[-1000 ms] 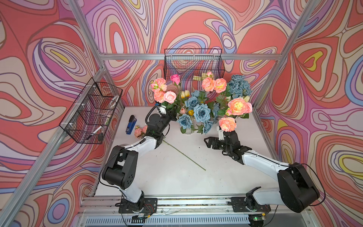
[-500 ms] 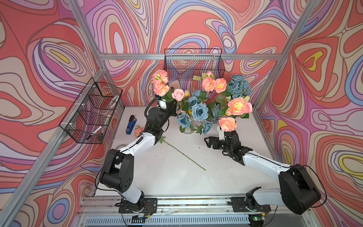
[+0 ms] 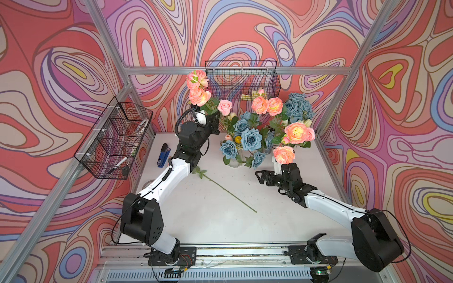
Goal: Pick out pink flowers from the vase
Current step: Pick up the flower from the vase, then place the flower at the center of the board.
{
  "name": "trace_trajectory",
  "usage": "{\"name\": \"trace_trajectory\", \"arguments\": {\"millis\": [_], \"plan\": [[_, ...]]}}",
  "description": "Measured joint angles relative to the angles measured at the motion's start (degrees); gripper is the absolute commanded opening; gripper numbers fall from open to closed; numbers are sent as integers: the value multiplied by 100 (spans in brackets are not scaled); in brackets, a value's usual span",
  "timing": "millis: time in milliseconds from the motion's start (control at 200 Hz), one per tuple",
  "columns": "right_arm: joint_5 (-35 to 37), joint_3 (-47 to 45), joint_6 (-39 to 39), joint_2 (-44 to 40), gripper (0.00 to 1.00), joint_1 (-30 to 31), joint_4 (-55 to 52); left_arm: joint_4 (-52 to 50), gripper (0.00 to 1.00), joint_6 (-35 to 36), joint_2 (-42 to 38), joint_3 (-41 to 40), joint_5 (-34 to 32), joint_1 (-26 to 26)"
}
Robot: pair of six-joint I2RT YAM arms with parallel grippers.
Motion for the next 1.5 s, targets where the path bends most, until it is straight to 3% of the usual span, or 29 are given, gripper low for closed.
{"name": "trace_trajectory", "arguments": {"millis": [466,866,1172,1497], "plan": [[-343,-72,-133,-48,96,0,389,-1366,0,343,-173,1224,-52,0],[-533,-153,-243,247,98,0,874,-2643,0,831,-667,2428,-529,2],[-275,-149,-496,1032,98,98,1458,-3346,0,876,-1078,2688,-935,7],[452,-153,-960,2363,98,538,3523,-3799,0,520,-1762,2262,-1453,7]]}}
